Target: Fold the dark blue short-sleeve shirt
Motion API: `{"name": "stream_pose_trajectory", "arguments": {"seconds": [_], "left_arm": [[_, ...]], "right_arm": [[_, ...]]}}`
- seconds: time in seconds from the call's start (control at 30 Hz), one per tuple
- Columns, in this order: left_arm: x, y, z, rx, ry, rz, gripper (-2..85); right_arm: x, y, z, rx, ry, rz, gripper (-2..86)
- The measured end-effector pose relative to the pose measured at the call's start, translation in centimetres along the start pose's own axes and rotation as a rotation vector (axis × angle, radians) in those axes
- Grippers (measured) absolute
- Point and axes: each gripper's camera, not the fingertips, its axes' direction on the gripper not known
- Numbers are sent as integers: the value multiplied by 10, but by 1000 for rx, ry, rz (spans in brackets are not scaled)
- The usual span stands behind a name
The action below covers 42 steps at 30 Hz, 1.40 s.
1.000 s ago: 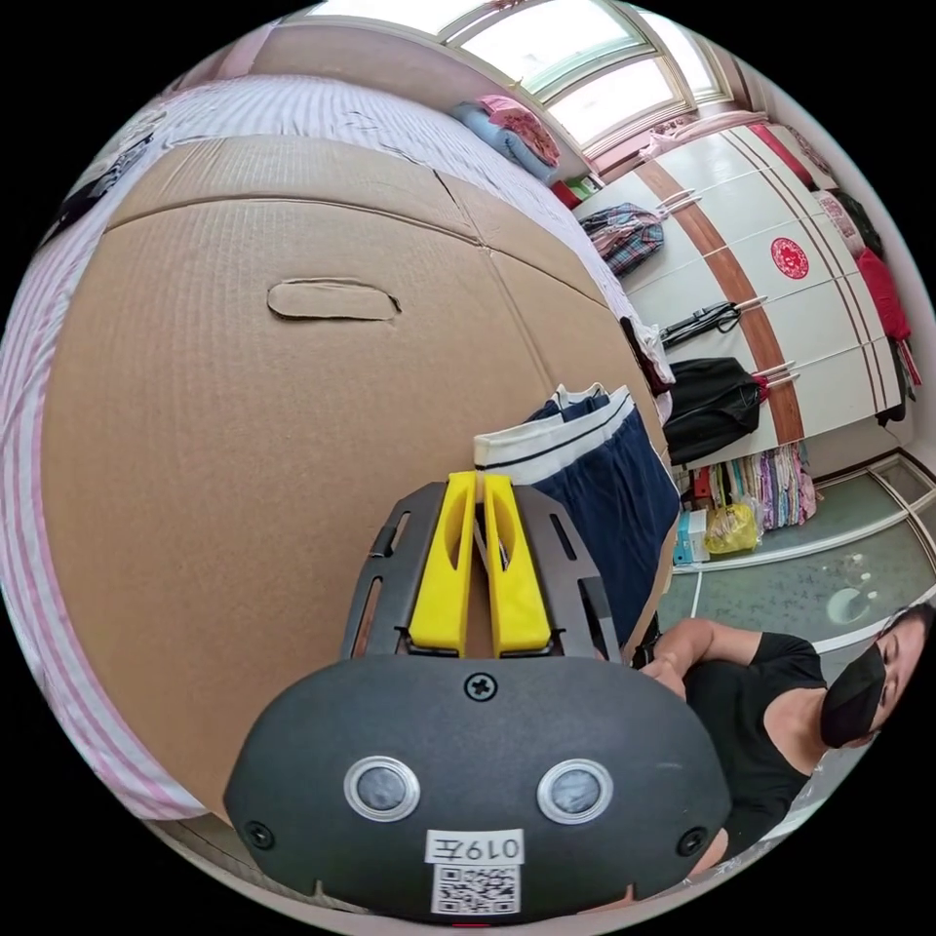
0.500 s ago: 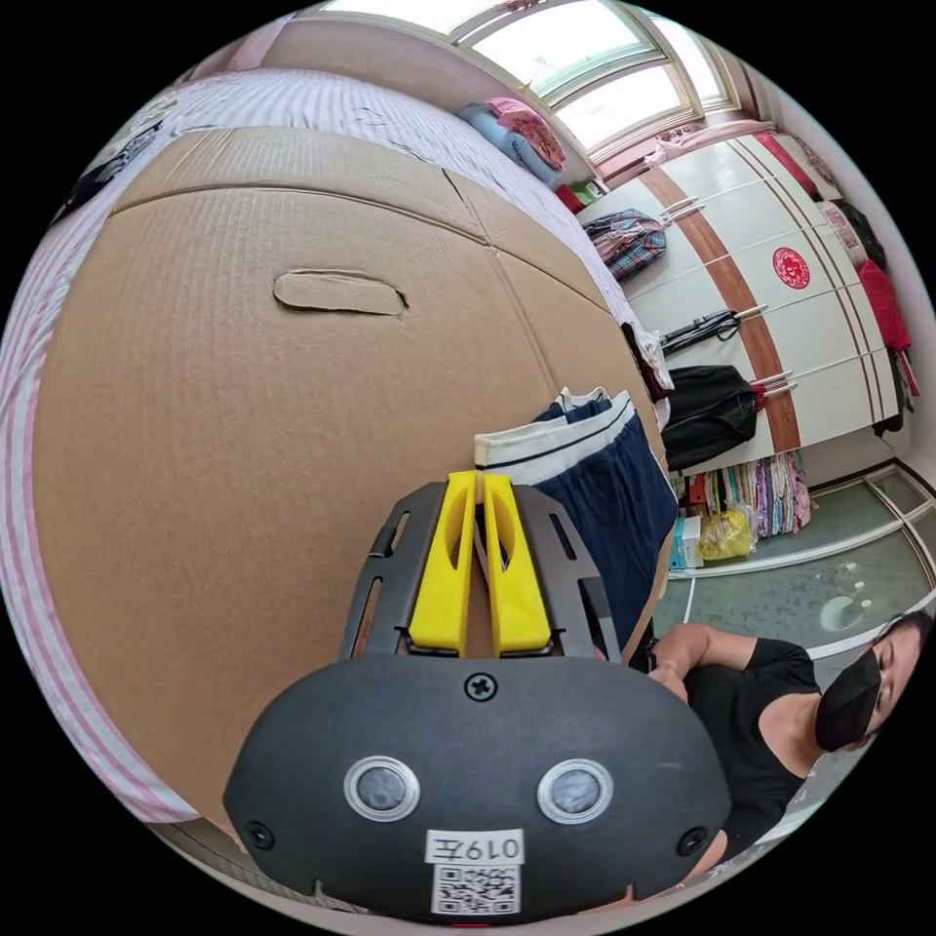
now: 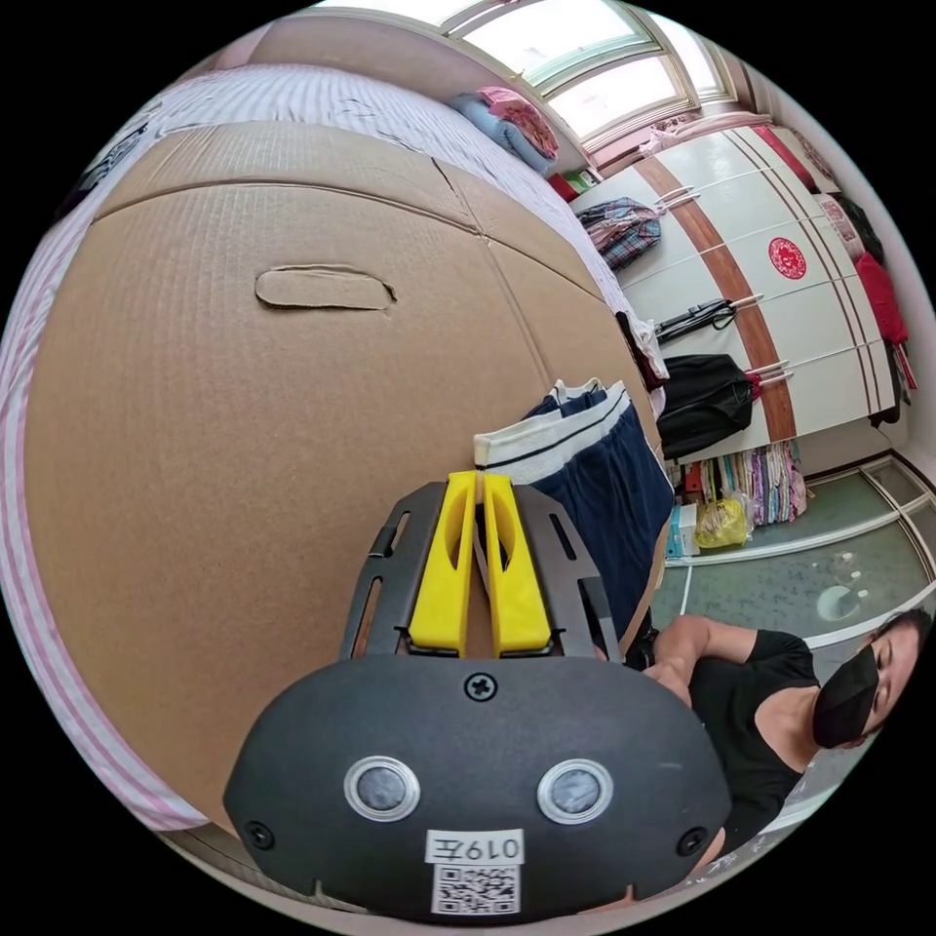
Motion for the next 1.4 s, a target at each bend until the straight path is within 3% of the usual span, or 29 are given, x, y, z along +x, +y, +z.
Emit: {"name": "stream_pose_trajectory", "arguments": {"seconds": [0.37, 0.7, 0.93, 1.1, 1.23, 1.4], "left_arm": [[11, -17, -9, 17, -99, 1, 13], [14, -21, -13, 33, -42, -52, 15], [20, -22, -19, 29, 38, -93, 18], [36, -16, -38, 79, 34, -92, 17], [80, -13, -53, 145, 76, 53, 18], [174, -26, -26, 44, -95, 373, 27]], "right_arm": [[6, 36, 5, 51, -31, 20, 22], [-11, 76, 9, 52, 91, -32, 51], [7, 145, -28, 135, 107, 58, 85], [25, 219, -26, 77, 138, 151, 67], [38, 279, -11, -12, 161, 216, 58], [91, 346, -3, -5, 91, 419, 3]]}}
